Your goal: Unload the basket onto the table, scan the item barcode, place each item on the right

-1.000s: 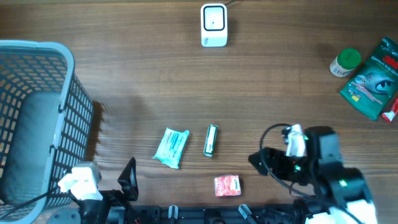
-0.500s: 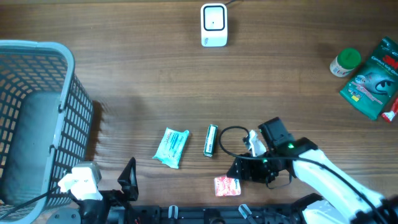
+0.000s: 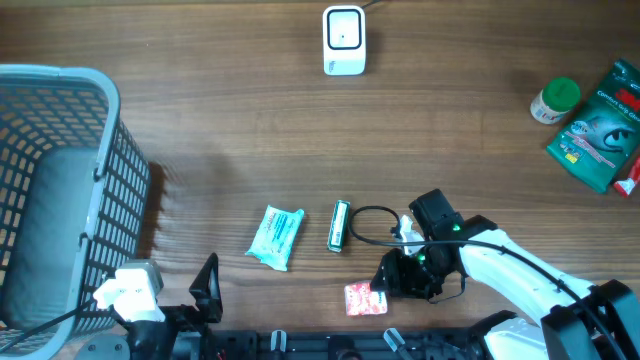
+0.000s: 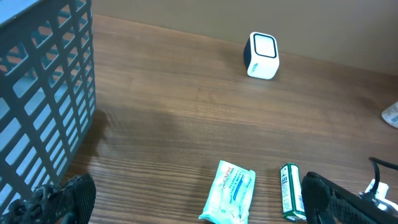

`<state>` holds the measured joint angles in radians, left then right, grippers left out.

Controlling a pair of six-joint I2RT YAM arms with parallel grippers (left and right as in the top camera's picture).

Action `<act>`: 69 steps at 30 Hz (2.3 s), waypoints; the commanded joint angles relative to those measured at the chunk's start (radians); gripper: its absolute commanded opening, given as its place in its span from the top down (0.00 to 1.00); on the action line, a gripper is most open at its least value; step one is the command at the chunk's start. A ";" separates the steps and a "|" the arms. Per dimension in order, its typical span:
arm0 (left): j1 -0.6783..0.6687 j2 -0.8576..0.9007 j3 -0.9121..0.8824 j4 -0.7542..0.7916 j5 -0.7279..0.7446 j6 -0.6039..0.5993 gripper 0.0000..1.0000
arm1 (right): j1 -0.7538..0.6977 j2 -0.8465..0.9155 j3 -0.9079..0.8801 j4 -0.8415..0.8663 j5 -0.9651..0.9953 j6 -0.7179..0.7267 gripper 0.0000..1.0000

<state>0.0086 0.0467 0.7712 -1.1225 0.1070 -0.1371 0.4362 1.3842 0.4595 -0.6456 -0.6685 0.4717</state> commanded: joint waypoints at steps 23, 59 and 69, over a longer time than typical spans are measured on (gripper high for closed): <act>0.006 -0.006 -0.001 0.002 0.015 -0.005 0.00 | 0.109 0.011 -0.032 0.189 -0.225 0.144 0.95; 0.006 -0.006 -0.001 0.002 0.015 -0.006 0.00 | 0.109 0.011 -0.020 1.690 -0.047 0.435 0.96; 0.006 -0.006 -0.001 0.002 0.015 -0.005 0.00 | 0.109 0.017 0.073 1.415 0.891 -0.020 0.91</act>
<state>0.0086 0.0467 0.7712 -1.1225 0.1070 -0.1371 0.5446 1.3968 0.4461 0.7769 -0.1276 0.6880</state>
